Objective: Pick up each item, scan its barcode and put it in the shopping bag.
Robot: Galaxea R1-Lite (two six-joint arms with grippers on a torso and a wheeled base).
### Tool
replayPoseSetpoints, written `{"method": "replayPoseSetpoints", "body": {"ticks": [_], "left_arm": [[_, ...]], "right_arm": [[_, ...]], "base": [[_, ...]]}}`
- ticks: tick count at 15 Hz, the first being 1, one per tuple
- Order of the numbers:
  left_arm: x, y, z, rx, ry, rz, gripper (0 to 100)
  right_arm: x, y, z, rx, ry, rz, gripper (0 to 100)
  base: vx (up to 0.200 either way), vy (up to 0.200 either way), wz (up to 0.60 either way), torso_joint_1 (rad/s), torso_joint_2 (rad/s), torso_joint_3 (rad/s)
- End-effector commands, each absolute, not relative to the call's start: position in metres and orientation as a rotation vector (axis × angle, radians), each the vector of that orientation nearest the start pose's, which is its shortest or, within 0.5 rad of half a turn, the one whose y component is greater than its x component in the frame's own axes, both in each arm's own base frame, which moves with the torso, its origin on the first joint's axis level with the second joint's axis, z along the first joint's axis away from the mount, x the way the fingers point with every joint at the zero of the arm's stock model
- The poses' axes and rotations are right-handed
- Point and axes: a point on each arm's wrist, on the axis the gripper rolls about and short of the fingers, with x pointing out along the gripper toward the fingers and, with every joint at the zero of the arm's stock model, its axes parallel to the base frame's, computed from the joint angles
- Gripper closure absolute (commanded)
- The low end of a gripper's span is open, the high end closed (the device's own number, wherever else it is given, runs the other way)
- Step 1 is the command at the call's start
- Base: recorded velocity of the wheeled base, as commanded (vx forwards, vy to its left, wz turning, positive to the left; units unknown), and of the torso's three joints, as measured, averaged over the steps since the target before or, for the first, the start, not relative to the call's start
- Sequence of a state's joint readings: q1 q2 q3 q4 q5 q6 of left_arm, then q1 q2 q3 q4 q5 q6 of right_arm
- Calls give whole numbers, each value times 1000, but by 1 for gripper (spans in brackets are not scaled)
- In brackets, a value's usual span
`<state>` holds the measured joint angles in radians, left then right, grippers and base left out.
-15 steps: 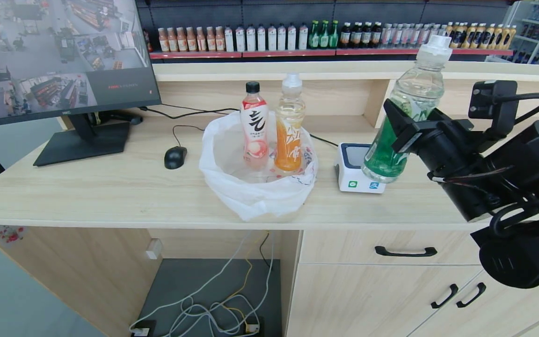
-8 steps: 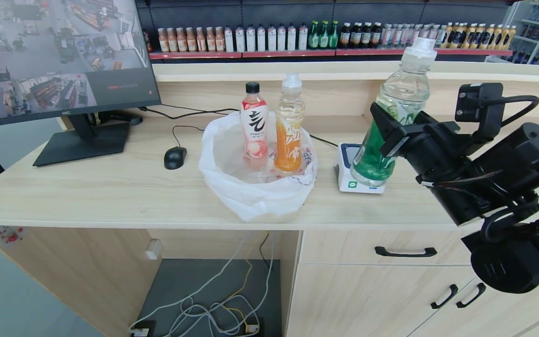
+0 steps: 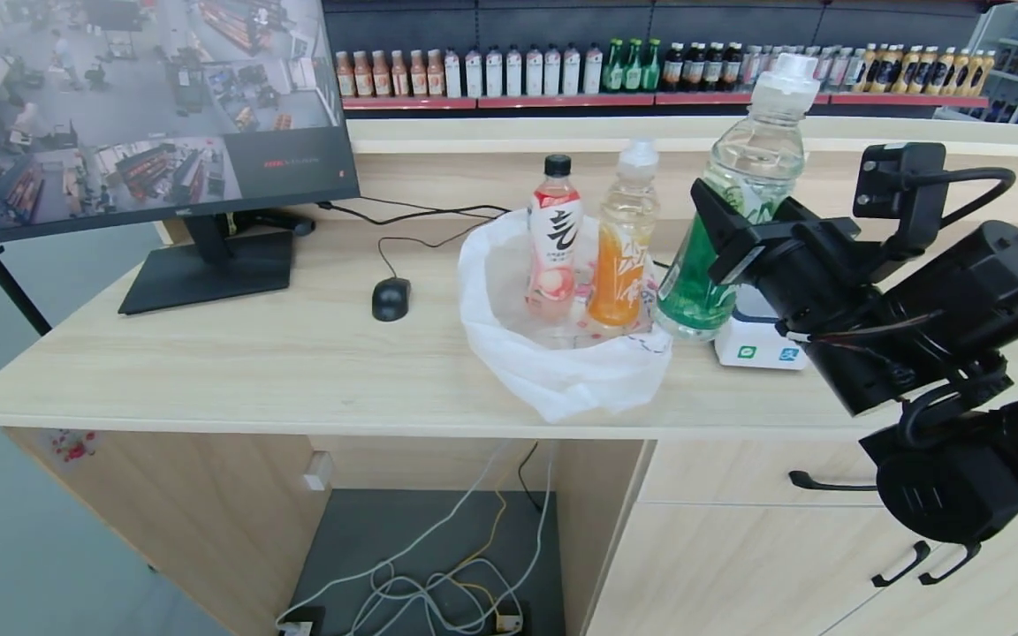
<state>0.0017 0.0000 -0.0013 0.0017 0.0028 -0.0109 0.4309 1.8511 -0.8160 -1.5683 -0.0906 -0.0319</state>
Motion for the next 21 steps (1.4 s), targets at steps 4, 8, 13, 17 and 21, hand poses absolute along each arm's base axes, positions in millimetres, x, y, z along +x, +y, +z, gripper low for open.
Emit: {"method": "replayPoseSetpoints", "body": {"ticks": [4, 8, 13, 17, 21], "left_arm": [[-23, 0, 76, -9, 0, 5, 0], [-23, 0, 76, -9, 0, 5, 0], [-23, 0, 76, -9, 0, 5, 0], [-23, 0, 75, -9, 2, 5, 0], [-23, 0, 75, -11, 2, 5, 0]], "right_arm": [[300, 136, 230, 101, -537, 322, 100], [309, 142, 225, 101, -528, 329, 100], [328, 156, 216, 35, -548, 391, 100], [351, 157, 200, 6, -531, 391, 100], [358, 158, 185, -1, -491, 391, 100]], "base": [[0, 150, 0, 1, 2, 2], [0, 0, 0, 0, 0, 0], [0, 0, 0, 0, 0, 0], [0, 0, 0, 0, 0, 0], [0, 0, 0, 0, 0, 0]]}}
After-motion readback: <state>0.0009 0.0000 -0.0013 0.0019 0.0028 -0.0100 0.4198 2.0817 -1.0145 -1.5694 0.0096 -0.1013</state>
